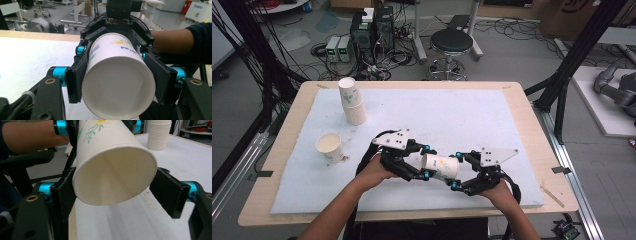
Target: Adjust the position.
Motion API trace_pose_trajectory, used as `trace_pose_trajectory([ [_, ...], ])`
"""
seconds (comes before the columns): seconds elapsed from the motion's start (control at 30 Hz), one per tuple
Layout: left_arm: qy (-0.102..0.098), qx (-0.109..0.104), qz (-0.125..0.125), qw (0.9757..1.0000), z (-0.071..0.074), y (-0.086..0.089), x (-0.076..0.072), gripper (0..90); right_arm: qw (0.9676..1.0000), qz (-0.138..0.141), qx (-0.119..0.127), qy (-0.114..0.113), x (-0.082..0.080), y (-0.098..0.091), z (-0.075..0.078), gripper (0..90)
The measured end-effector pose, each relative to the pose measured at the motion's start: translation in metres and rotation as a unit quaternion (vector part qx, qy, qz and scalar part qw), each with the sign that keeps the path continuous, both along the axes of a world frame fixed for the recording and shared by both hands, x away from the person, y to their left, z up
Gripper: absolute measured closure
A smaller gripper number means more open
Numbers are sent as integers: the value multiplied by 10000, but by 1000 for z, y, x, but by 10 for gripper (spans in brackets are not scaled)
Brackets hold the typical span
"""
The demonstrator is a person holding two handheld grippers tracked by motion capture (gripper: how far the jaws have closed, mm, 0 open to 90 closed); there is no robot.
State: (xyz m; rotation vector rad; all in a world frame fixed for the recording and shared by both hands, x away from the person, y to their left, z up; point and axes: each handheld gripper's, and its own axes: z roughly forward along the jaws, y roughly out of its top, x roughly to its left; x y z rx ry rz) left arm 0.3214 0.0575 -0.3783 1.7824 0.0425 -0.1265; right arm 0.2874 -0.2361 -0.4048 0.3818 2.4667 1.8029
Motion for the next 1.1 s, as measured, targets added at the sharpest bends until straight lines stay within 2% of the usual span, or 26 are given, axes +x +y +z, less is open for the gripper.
trace_pose_trajectory([
  [0.17,38,-90,-57,9999,-1,-2,1,372,9998,99,156,61,0,-2,-1,270],
  [0.23,32,-131,-74,9999,-2,-1,1,372,9997,87,243,9,0,-2,-2,284],
  [0.5,89,-320,-84,9994,-6,0,1,372,9992,119,384,15,-1,-5,0,312],
  [0.77,227,-238,-4,9995,-7,0,0,346,9997,100,230,74,0,-4,2,335],
  [0.8,259,-234,67,9994,-7,0,0,288,9998,85,180,56,0,-4,3,336],
  [0.87,453,-190,171,9986,-7,1,0,168,9999,87,105,80,-1,-4,5,340],
  [0.93,521,-126,270,9982,-8,2,0,149,9998,91,48,150,0,-6,7,340],
  [1.1,404,4,349,9986,-6,8,-1,149,9997,7,-41,259,1,-9,12,336],
])
